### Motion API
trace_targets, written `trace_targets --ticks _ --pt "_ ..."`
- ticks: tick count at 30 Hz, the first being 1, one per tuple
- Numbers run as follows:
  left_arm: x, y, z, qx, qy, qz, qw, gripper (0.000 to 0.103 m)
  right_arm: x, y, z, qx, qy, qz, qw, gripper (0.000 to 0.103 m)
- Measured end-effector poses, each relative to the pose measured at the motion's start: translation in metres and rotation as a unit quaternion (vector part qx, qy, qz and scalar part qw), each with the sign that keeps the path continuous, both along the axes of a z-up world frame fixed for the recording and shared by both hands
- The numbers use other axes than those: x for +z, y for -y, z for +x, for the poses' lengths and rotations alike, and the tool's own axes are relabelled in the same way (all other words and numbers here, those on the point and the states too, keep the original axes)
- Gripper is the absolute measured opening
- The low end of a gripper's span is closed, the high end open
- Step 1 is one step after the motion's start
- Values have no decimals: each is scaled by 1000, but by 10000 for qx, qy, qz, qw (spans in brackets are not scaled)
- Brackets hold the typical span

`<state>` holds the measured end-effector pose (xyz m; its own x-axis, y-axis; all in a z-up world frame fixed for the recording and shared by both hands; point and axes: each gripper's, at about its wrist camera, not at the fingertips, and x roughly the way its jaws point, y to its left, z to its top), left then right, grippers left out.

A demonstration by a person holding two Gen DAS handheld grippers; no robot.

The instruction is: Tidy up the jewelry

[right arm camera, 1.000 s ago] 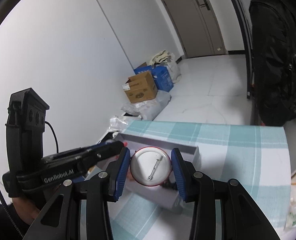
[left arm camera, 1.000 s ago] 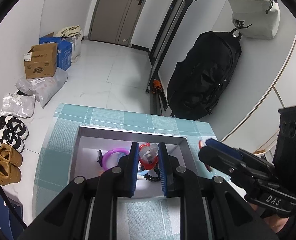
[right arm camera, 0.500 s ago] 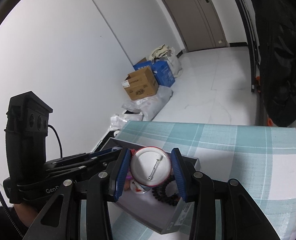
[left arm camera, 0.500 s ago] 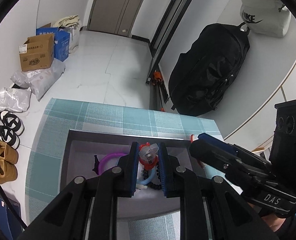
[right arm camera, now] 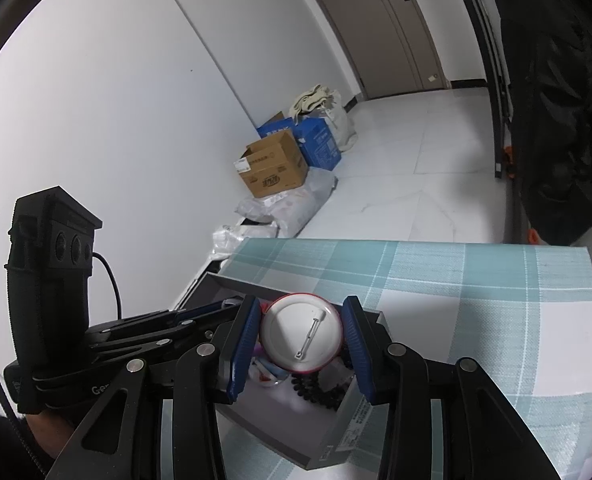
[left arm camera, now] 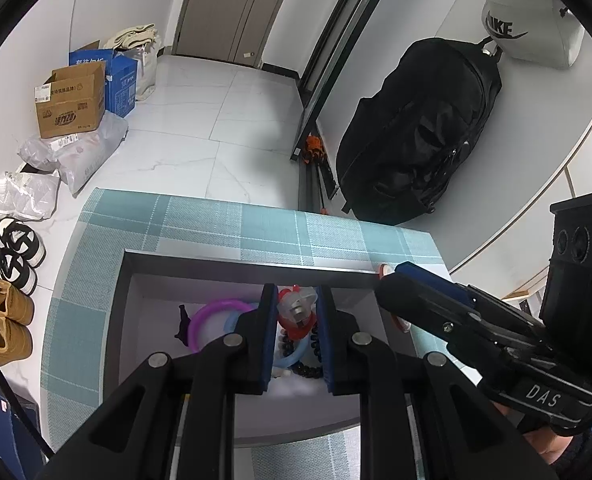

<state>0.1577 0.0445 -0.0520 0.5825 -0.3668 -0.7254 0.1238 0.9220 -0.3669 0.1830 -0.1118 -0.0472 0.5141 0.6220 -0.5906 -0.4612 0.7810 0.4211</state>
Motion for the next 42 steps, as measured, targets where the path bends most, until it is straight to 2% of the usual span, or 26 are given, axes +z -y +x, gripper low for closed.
trace_targets --ticks 7,9,11,14,19,27,30,33,36,42 --pt "-5 2 3 -141 -242 -153 9995 16 -1 0 -2 6 -49 -21 10000 43" --pt "-5 2 3 -150 -252 -202 9994 21 -1 1 -2 -3 -32 8 10000 43" --pt "-4 1 1 -119 -228 -206 9995 33 0 3 -3 -38 6 -14 10000 43" --pt "0 0 -3 -65 -102 -166 9998 39 1 8 -4 -124 30 -5 9999 48" --pt "4 -2 -9 165 59 125 9998 40 3 12 -7 -208 70 -26 9998 49" --pt "10 -5 -20 513 284 580 9966 41 8 16 -25 -326 296 -62 9990 74" --pt "12 -1 -27 640 328 877 9936 48 10 18 -31 -385 376 -97 9985 79" --pt "20 -1 -39 734 544 951 9913 54 12 19 -41 -419 438 -139 9981 81" --pt "28 -1 -51 844 767 972 9887 64 15 20 -52 -437 530 -189 9975 83" --pt "36 0 -67 1012 941 958 9858 67 22 24 -71 -483 735 -213 9959 84"
